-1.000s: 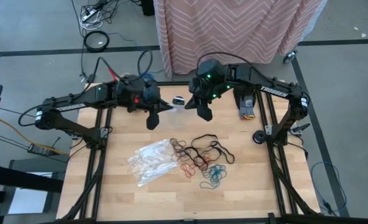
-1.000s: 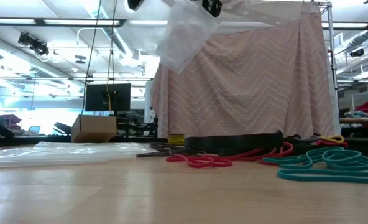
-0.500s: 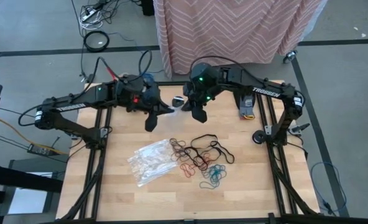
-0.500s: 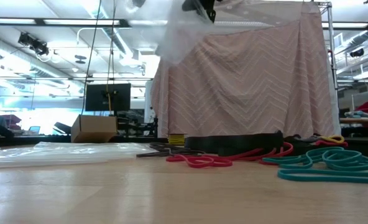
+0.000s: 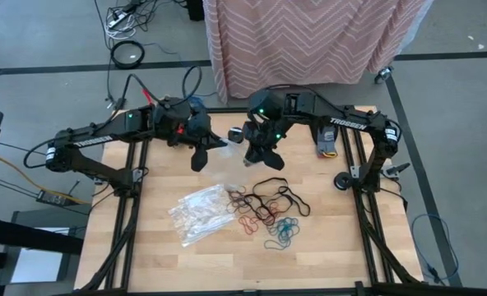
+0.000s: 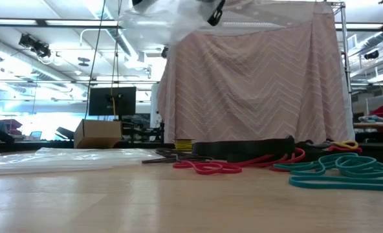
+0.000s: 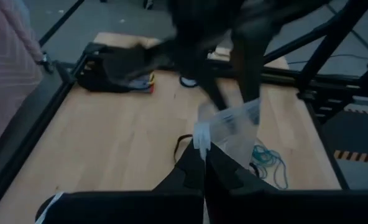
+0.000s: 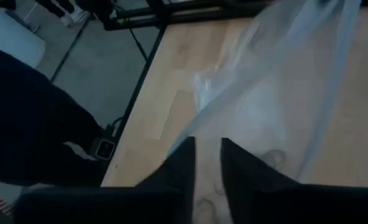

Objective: Sort rubber bands
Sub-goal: Open the transparent zip bag

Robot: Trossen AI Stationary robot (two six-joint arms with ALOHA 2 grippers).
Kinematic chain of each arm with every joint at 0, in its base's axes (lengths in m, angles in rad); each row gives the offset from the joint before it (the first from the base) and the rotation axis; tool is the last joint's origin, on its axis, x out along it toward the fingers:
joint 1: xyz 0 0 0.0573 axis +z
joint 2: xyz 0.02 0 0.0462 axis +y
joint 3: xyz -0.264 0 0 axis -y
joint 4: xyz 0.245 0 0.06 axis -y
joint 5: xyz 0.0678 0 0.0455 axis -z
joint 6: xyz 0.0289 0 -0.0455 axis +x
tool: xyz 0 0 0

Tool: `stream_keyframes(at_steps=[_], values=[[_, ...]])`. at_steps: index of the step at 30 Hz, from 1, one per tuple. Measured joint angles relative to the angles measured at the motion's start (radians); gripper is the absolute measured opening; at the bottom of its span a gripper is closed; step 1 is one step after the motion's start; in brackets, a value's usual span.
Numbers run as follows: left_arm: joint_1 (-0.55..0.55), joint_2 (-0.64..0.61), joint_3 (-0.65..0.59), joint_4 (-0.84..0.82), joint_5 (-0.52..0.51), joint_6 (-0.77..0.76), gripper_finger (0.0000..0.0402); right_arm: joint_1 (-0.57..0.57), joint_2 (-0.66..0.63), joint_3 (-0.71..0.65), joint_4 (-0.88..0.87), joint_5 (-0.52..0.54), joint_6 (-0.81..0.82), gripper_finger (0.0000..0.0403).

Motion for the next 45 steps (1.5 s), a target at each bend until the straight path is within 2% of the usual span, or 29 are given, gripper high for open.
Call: stream_keyframes(at_steps=[3,8,13,18,25,35,39,45], values=[[0.000,-0.013,0.000,-0.003,0.003,0.000,0.0000,0.002,0.001,-0.036,0.030,-0.011,0.019,0.0139],[0.000,-0.015,-0.001,-0.013,0.021,-0.018,0.0000,0.002,-0.002,-0.158,0.240,-0.081,0.173,0.0219],[-0.001,0.001,-0.002,-0.010,0.036,-0.025,0.0000,0.009,-0.002,-0.264,0.513,-0.129,0.360,0.0255],[-0.001,0.027,0.000,-0.006,0.040,-0.025,0.0000,0.028,0.001,-0.327,0.695,-0.109,0.430,0.0239],[-0.001,0.081,0.000,-0.027,0.071,-0.027,0.0000,0.036,0.002,-0.348,0.790,-0.039,0.440,0.0206],[-0.002,0.137,0.002,-0.022,0.133,-0.050,0.0000,0.031,0.002,-0.348,0.822,0.016,0.447,0.0186],[-0.006,0.165,0.002,-0.026,0.179,-0.058,0.0000,0.016,0.002,-0.348,0.822,0.017,0.447,0.0182],[-0.008,0.183,0.000,-0.025,0.194,-0.061,0.0000,0.003,0.002,-0.348,0.820,0.004,0.442,0.0175]])
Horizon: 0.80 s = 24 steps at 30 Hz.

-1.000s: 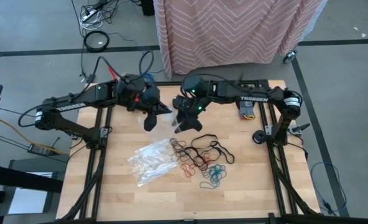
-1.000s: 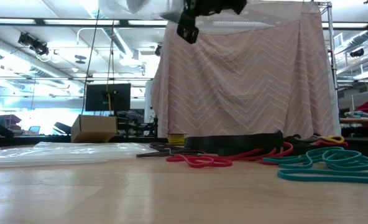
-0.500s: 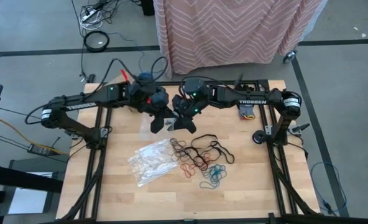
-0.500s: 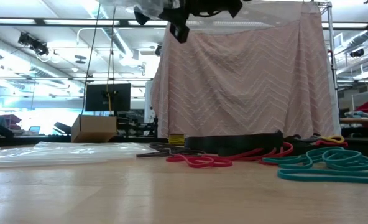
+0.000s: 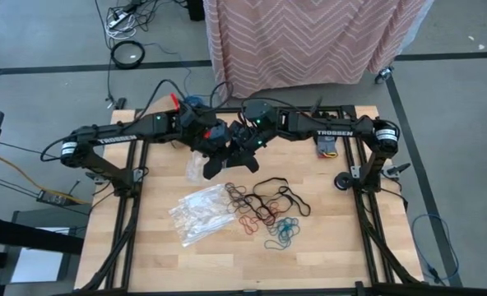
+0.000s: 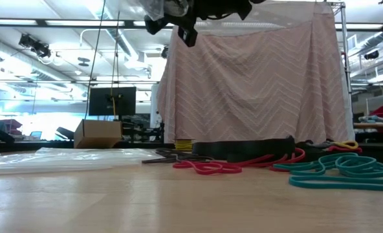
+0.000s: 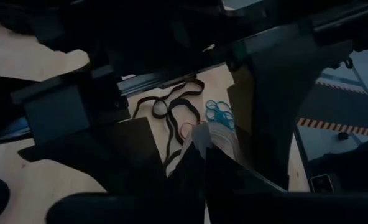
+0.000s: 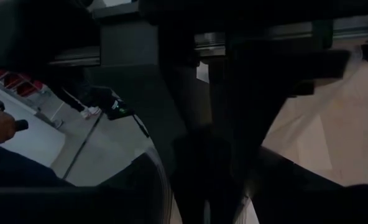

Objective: Sort rubber bands
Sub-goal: Open the transparent zip bag

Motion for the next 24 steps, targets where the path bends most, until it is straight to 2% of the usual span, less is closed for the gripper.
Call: stream_keyframes(at_steps=[24], values=[[0.000,0.003,-0.001,-0.001,0.022,0.005,0.0000,0.000,0.000,0.000,0.012,0.023,-0.004,0.0164]])
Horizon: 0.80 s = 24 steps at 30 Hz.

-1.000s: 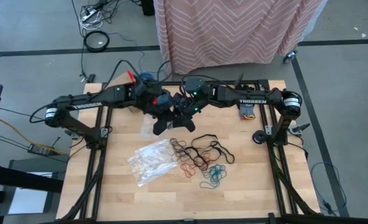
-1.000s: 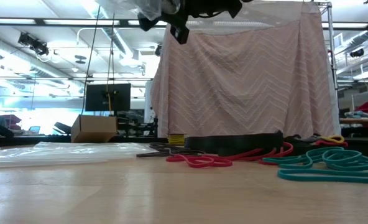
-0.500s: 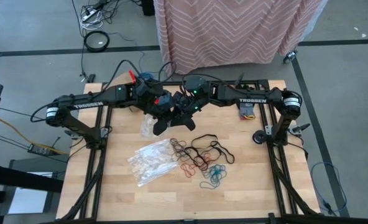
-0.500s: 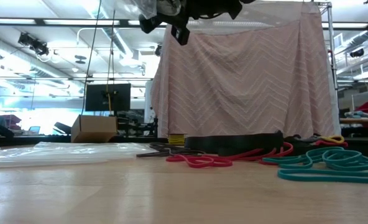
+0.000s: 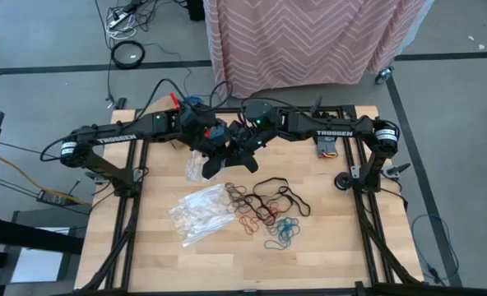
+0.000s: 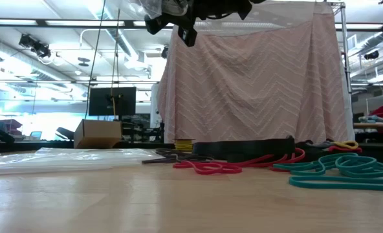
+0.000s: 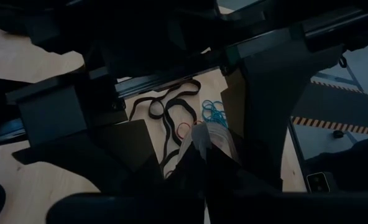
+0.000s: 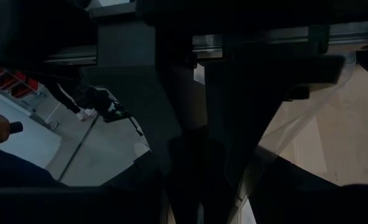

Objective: Sort rubber bands
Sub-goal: Open the transparent zip bag

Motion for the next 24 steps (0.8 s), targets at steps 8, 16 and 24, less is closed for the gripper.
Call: stream_keyframes(at_steps=[8,16,24], values=[[0.000,0.000,0.000,0.000,0.001,-0.004,0.0000,0.000,0.000,0.000,0.012,0.001,0.008,0.0164],[-0.001,0.000,0.000,0.000,0.003,-0.019,0.0000,0.000,0.000,0.001,0.014,-0.004,0.013,0.0164],[0.001,-0.013,-0.002,0.018,0.003,-0.021,0.0000,-0.002,-0.005,0.005,-0.033,-0.007,-0.001,0.0164]])
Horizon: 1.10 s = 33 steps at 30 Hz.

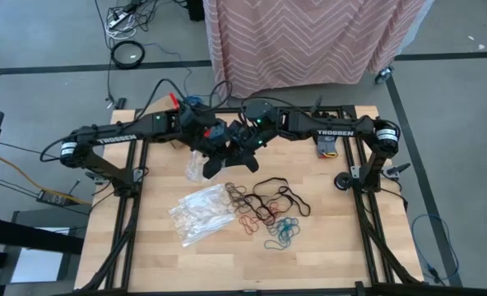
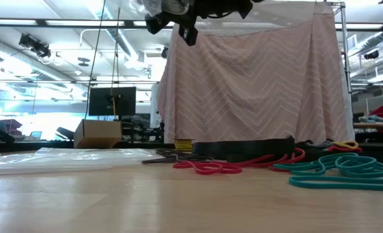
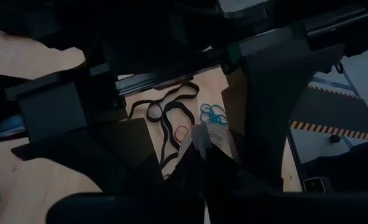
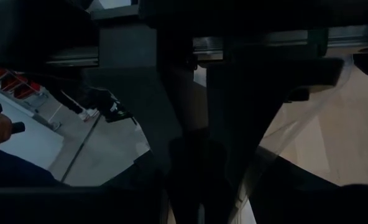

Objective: Sort rubber bands
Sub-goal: Open the transparent zip bag

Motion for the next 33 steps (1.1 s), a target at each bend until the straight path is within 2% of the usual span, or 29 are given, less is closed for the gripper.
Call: stream_keyframes(at_steps=[10,15,20,26,33], values=[[0.019,-0.019,-0.002,-0.138,-0.003,0.034,0.0000,-0.003,-0.002,0.002,-0.087,-0.032,-0.009,0.0164],[0.023,-0.041,0.003,-0.128,-0.017,0.049,0.0000,-0.005,-0.002,0.002,-0.196,-0.035,-0.042,0.0164],[0.040,-0.065,0.020,-0.132,-0.030,0.055,0.0000,-0.021,-0.009,0.000,-0.226,-0.026,-0.049,0.0164],[0.071,-0.103,0.069,-0.214,-0.079,0.099,0.0000,-0.051,-0.077,-0.001,-0.231,-0.018,-0.065,0.0164],[0.100,-0.125,0.090,-0.278,-0.179,0.143,0.0000,-0.088,-0.230,-0.001,-0.301,0.065,-0.097,0.0164]])
